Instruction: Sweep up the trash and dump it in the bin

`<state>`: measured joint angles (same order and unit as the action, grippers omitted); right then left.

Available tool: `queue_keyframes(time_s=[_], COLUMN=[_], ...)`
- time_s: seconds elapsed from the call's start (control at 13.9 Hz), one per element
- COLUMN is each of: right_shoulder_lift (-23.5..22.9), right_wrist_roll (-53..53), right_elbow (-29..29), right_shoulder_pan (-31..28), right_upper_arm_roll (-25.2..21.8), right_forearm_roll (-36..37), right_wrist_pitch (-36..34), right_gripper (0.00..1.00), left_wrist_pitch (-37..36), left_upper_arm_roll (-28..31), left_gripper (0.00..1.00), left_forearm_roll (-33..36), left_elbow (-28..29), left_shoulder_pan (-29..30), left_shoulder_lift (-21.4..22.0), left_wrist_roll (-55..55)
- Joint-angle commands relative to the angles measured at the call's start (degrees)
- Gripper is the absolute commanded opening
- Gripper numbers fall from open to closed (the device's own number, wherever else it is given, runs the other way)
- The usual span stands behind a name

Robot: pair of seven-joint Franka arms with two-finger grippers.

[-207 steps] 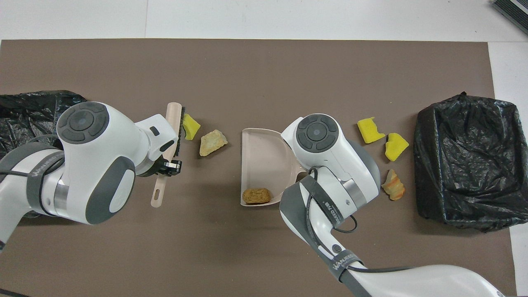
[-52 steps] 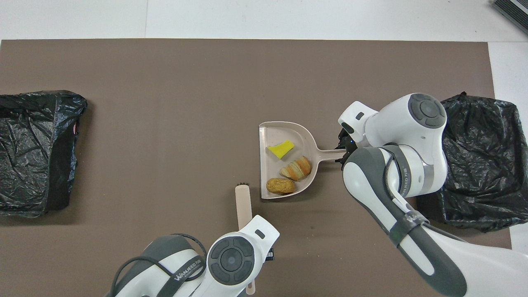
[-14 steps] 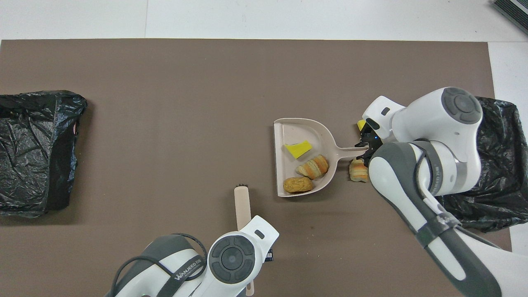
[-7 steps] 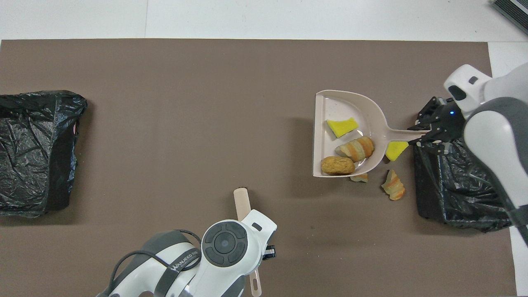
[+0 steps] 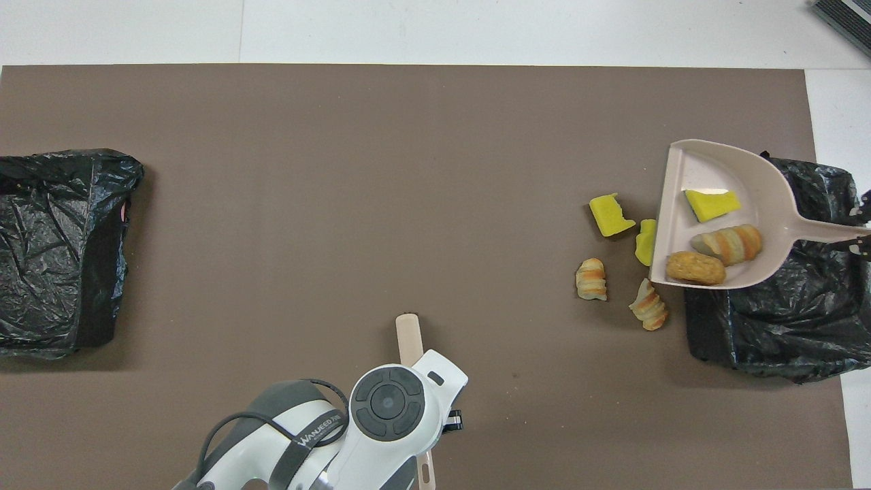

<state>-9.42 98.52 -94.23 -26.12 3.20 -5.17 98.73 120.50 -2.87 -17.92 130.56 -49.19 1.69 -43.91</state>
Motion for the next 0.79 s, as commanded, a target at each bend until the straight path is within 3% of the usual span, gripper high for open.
queue_keyframes(time_s=[0.0, 0.29, 0.5, 0.58, 0.72], right_shoulder_lift=[0.28, 1.77, 3.27, 3.18, 3.27], right_wrist_roll=[4.74, 5.20, 2.13, 1.94, -2.68], right_elbow=[1.06, 0.97, 0.45, 0.27, -0.34], right_shoulder_pan=[-5.24, -7.11, -5.36, -3.52, -2.10], right_upper_arm_roll=[0.14, -1.09, -0.04, -0.12, -0.04], right_forearm_roll=[4.63, 11.39, 21.48, 24.56, 29.14], right_wrist_pitch=[-1.27, 1.01, 3.05, 3.13, 2.96], right_gripper=[0.00, 0.00, 0.00, 0.00, 0.00], left_wrist_pitch=[0.17, 0.87, 1.84, 2.46, 2.64], left_upper_arm_roll=[0.50, 0.59, 0.59, 0.59, 0.59], left_gripper=[0.00, 0.00, 0.05, 0.13, 0.54], left_forearm_roll=[-0.71, -0.71, -0.71, -0.71, -0.71], left_elbow=[-0.75, -0.40, -0.22, -0.22, -0.31], left_shoulder_pan=[-0.56, -0.47, -0.39, -0.47, -0.47], left_shoulder_lift=[-0.29, -0.55, -1.43, -2.04, -2.48], left_wrist_roll=[2.51, 2.60, 2.60, 2.60, 2.69])
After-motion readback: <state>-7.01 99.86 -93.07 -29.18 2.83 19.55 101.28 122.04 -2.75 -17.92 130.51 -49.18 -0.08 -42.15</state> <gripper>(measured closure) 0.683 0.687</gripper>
